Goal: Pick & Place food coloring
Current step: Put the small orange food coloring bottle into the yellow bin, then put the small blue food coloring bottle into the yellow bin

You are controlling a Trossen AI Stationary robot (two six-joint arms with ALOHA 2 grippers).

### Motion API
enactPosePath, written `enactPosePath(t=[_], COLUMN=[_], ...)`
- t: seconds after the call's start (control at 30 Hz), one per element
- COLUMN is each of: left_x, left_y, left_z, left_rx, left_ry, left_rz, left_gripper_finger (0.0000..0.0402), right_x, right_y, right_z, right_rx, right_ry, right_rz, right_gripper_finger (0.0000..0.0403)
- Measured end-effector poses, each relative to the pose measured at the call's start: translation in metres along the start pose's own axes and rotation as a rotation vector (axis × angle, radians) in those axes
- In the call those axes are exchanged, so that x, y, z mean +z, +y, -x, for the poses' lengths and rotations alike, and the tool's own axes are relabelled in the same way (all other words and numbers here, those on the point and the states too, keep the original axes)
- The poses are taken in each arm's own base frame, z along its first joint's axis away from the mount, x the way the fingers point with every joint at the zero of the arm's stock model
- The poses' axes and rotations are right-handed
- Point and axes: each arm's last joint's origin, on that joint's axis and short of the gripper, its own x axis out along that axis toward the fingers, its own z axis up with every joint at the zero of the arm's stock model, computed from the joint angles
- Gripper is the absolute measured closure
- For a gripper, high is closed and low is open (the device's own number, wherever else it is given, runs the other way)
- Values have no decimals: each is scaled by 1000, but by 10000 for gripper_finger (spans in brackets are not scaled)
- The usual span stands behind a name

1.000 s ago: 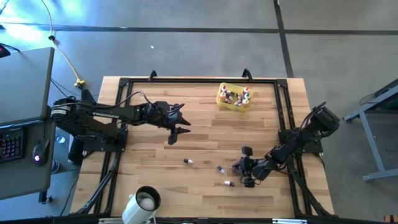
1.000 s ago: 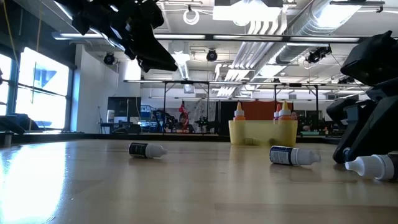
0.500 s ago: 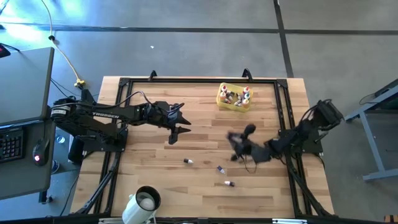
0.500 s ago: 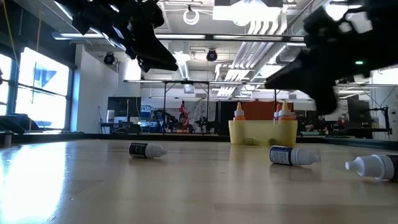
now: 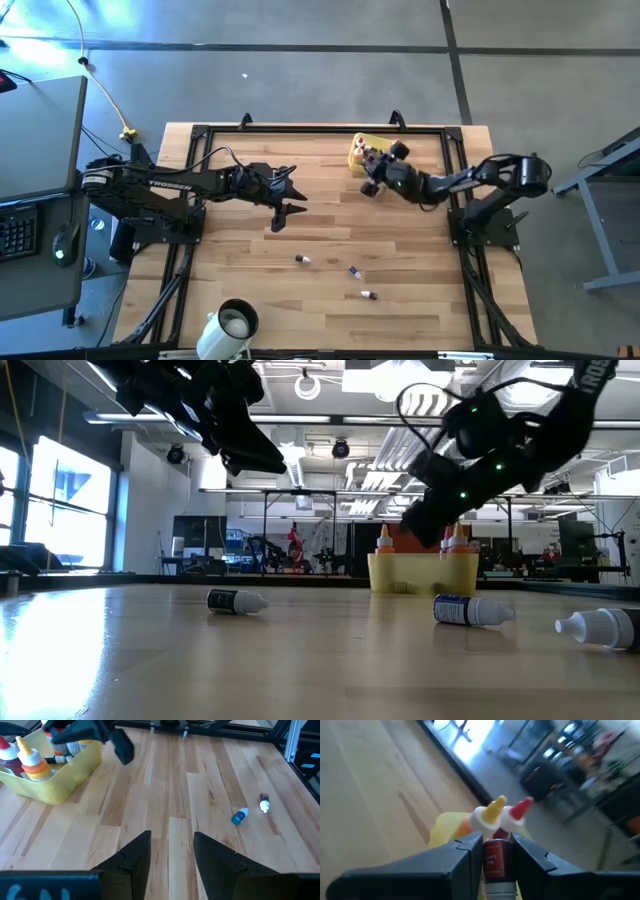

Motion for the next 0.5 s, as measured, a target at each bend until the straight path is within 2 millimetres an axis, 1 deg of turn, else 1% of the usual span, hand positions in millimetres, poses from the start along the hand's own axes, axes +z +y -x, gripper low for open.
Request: enactPosePath(t=[0.1,0.2,0.3,0.4,0.5], left_x=[0,0,0,0,0], left_y=[0,0,0,0,0], left_z=[0,0,0,0,0], left_rx=[0,1,3,3,3], left_ry=[0,0,0,0,2], left_rz=[0,0,0,2,3], left_gripper_finger=[255,255,255,255,255], right_x=[4,10,15,15,16], right_y=[-9,-14,-18,-22,-22], right_z=[-14,-22,-26,-28,-28], right_rx=[93,129,104,46,33], right_ry=[59,99,123,161,170], right_rz=[-14,-13,-3,10,14], right_gripper_finger=[314,303,283,257,230])
